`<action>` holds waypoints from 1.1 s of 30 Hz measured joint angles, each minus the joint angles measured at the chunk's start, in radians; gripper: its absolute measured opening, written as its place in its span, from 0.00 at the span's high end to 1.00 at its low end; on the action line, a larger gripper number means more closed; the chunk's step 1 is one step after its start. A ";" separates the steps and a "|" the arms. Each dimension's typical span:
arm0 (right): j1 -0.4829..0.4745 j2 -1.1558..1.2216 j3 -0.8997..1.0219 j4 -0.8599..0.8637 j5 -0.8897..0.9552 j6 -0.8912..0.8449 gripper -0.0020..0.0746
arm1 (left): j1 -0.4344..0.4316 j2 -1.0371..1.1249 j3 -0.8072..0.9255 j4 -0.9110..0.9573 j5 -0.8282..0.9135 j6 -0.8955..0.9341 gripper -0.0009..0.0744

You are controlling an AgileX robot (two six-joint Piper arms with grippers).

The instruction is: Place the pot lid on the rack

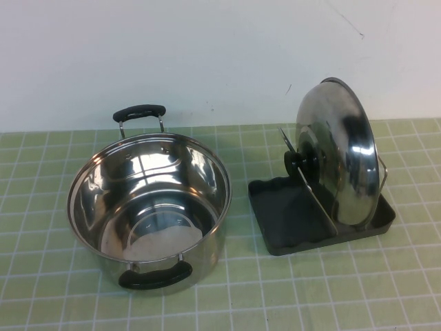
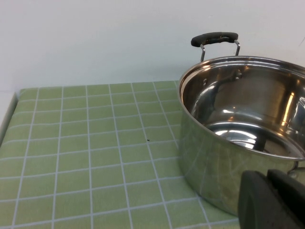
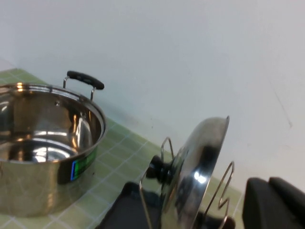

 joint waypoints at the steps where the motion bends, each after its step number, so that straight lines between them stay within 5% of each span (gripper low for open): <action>1: -0.002 -0.001 0.012 0.000 0.000 0.009 0.98 | 0.000 0.000 0.000 0.000 0.000 0.000 0.99; 8: -0.095 -0.069 0.185 -0.057 -0.041 0.083 0.98 | 0.000 0.000 0.000 0.000 0.000 0.000 0.99; 13: -0.312 -0.242 0.302 -0.046 -0.043 -0.040 0.98 | 0.000 0.000 0.000 0.000 0.000 0.000 0.99; 21: -0.537 -0.471 0.513 -0.054 -0.049 0.039 0.98 | 0.000 0.000 0.000 0.000 0.002 0.000 0.99; 33: -0.574 -0.524 0.546 -0.163 0.122 0.311 0.98 | 0.000 0.000 0.000 0.000 0.002 0.000 0.99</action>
